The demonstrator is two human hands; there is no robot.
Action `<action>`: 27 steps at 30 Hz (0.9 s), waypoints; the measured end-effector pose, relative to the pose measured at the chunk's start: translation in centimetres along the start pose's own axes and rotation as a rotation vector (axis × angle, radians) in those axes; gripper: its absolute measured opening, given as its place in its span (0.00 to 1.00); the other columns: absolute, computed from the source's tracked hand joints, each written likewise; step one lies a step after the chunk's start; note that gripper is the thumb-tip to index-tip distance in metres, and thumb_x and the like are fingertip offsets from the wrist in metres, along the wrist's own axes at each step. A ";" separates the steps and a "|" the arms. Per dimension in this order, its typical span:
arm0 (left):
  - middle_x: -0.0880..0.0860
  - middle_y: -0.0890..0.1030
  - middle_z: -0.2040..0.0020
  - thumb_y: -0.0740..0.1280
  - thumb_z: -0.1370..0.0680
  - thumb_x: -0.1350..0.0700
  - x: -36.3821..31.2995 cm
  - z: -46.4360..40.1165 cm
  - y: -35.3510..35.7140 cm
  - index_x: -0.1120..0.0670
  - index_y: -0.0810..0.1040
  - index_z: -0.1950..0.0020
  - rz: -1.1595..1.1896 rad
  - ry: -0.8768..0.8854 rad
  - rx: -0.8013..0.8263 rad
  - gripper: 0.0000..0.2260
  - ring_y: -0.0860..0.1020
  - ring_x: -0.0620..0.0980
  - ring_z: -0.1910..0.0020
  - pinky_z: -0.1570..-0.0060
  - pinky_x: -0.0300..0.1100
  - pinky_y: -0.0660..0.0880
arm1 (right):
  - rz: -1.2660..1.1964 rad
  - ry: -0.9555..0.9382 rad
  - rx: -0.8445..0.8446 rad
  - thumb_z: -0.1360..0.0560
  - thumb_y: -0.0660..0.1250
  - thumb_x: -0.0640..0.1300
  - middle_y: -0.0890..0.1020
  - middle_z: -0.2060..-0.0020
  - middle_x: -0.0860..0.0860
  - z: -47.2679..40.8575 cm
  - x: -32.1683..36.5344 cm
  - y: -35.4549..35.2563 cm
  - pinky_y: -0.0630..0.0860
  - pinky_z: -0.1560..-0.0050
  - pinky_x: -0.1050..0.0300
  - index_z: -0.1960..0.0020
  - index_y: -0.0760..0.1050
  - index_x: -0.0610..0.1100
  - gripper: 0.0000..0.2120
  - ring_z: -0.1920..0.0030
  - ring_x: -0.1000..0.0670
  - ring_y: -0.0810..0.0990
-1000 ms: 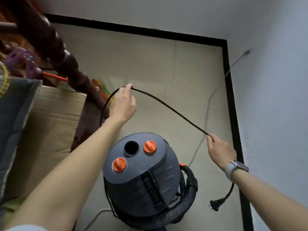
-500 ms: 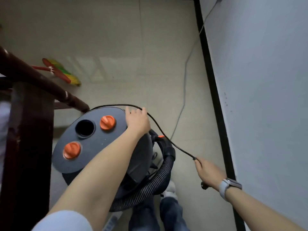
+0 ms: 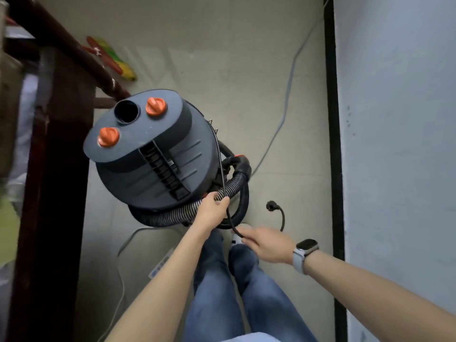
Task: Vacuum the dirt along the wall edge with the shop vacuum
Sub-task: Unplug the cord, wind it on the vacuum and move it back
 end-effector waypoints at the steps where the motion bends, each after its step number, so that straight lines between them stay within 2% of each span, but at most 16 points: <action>1: 0.56 0.79 0.52 0.58 0.19 0.56 0.6 0.9 0.6 0.53 0.69 0.38 0.230 -0.044 0.081 0.10 0.81 0.50 0.60 0.57 0.41 0.80 | -0.004 -0.025 -0.002 0.19 0.54 0.42 0.79 0.47 0.42 0.1 0.3 0.2 0.65 0.58 0.55 0.34 0.69 0.44 0.15 0.49 0.40 0.76; 2: 0.54 0.76 0.60 0.56 0.18 0.57 1.1 1.7 0.9 0.54 0.70 0.42 0.427 -0.064 0.130 0.07 0.78 0.46 0.69 0.66 0.38 0.79 | -0.010 -0.043 -0.002 0.20 0.55 0.42 0.79 0.46 0.43 0.1 0.5 0.4 0.65 0.57 0.56 0.35 0.70 0.43 0.15 0.48 0.40 0.76; 4: 0.51 0.67 0.69 0.54 0.17 0.59 2.3 2.8 0.9 0.58 0.72 0.45 0.609 -0.050 0.152 0.08 0.68 0.43 0.77 0.72 0.36 0.74 | 0.000 -0.084 0.033 0.20 0.56 0.41 0.80 0.46 0.42 0.0 1.1 0.7 0.65 0.54 0.57 0.38 0.73 0.41 0.13 0.47 0.40 0.77; 8: 0.49 0.64 0.71 0.54 0.17 0.59 5.5 4.2 -1.4 0.58 0.75 0.49 0.511 -0.034 0.058 0.11 0.62 0.41 0.79 0.77 0.33 0.65 | 0.091 -0.087 0.177 0.20 0.57 0.42 0.80 0.40 0.48 -0.6 2.1 2.1 0.68 0.43 0.57 0.34 0.74 0.45 0.16 0.41 0.46 0.77; 10: 0.47 0.64 0.73 0.55 0.18 0.58 6.7 5.0 -3.9 0.57 0.77 0.52 0.365 0.009 -0.059 0.12 0.62 0.41 0.78 0.77 0.32 0.61 | 0.111 -0.043 0.147 0.20 0.56 0.42 0.79 0.38 0.50 -1.2 2.1 2.3 0.70 0.41 0.55 0.34 0.74 0.47 0.17 0.39 0.46 0.76; 12: 0.46 0.68 0.73 0.57 0.19 0.58 7.2 5.9 -6.5 0.54 0.79 0.55 0.092 0.107 -0.160 0.12 0.65 0.40 0.75 0.73 0.35 0.61 | 0.165 -0.011 -0.024 0.21 0.56 0.40 0.79 0.39 0.48 -2.1 2.2 1.2 0.69 0.43 0.55 0.35 0.74 0.45 0.16 0.39 0.45 0.76; 13: 0.46 0.73 0.71 0.58 0.19 0.58 7.4 6.3 -7.6 0.53 0.80 0.54 -0.055 0.155 -0.186 0.12 0.70 0.41 0.71 0.70 0.36 0.62 | 0.173 -0.011 -0.139 0.21 0.57 0.39 0.78 0.40 0.47 -2.6 2.3 0.4 0.69 0.45 0.55 0.35 0.74 0.44 0.17 0.40 0.44 0.76; 15: 0.50 0.81 0.59 0.59 0.19 0.57 7.8 7.0 -9.6 0.55 0.82 0.49 -0.247 0.204 -0.238 0.11 0.77 0.48 0.57 0.62 0.38 0.63 | 0.173 -0.061 -0.359 0.24 0.59 0.35 0.77 0.41 0.43 -3.9 3.4 -1.7 0.73 0.48 0.53 0.35 0.73 0.41 0.19 0.42 0.40 0.76; 17: 0.53 0.83 0.51 0.59 0.19 0.56 8.0 7.7 -10.9 0.56 0.81 0.47 -0.379 0.246 -0.278 0.11 0.78 0.54 0.49 0.58 0.41 0.65 | 0.241 -0.164 -0.484 0.30 0.61 0.34 0.78 0.42 0.40 -5.6 4.9 -3.4 0.76 0.49 0.47 0.36 0.75 0.39 0.22 0.43 0.37 0.77; 20: 0.52 0.82 0.49 0.58 0.19 0.54 7.7 8.3 -12.6 0.53 0.80 0.44 -0.563 0.336 -0.336 0.12 0.77 0.54 0.47 0.51 0.47 0.73 | 0.473 -0.305 -0.373 0.32 0.65 0.31 0.76 0.38 0.39 -8.6 6.8 -3.6 0.71 0.39 0.42 0.34 0.73 0.41 0.27 0.37 0.37 0.74; 22: 0.52 0.81 0.48 0.58 0.19 0.54 7.8 8.0 -14.1 0.52 0.79 0.41 -0.663 0.383 -0.365 0.12 0.76 0.55 0.46 0.48 0.48 0.72 | 0.553 -0.310 -0.292 0.32 0.66 0.32 0.75 0.39 0.39 -10.1 7.5 -3.4 0.69 0.37 0.42 0.33 0.73 0.42 0.27 0.37 0.37 0.74; 25: 0.51 0.80 0.49 0.58 0.19 0.54 8.2 6.6 -15.6 0.50 0.77 0.39 -0.830 0.433 -0.374 0.13 0.74 0.53 0.47 0.47 0.45 0.64 | 0.640 -0.309 -0.318 0.37 0.70 0.35 0.80 0.53 0.43 -10.7 7.9 -3.0 0.76 0.49 0.46 0.42 0.79 0.43 0.23 0.52 0.39 0.80; 27: 0.50 0.79 0.57 0.62 0.21 0.55 7.6 5.6 -16.1 0.50 0.80 0.45 -0.917 0.521 -0.429 0.09 0.75 0.54 0.52 0.50 0.45 0.60 | 0.655 -0.322 -0.330 0.36 0.67 0.38 0.80 0.58 0.45 -10.6 7.6 -2.7 0.77 0.54 0.50 0.46 0.80 0.43 0.18 0.58 0.41 0.80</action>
Point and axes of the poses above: each hand's wrist, its own z-axis away from the middle knuckle, its own y-axis out of the palm, x = y × z, the point moved 4 cm from there along -z, towards the middle knuckle
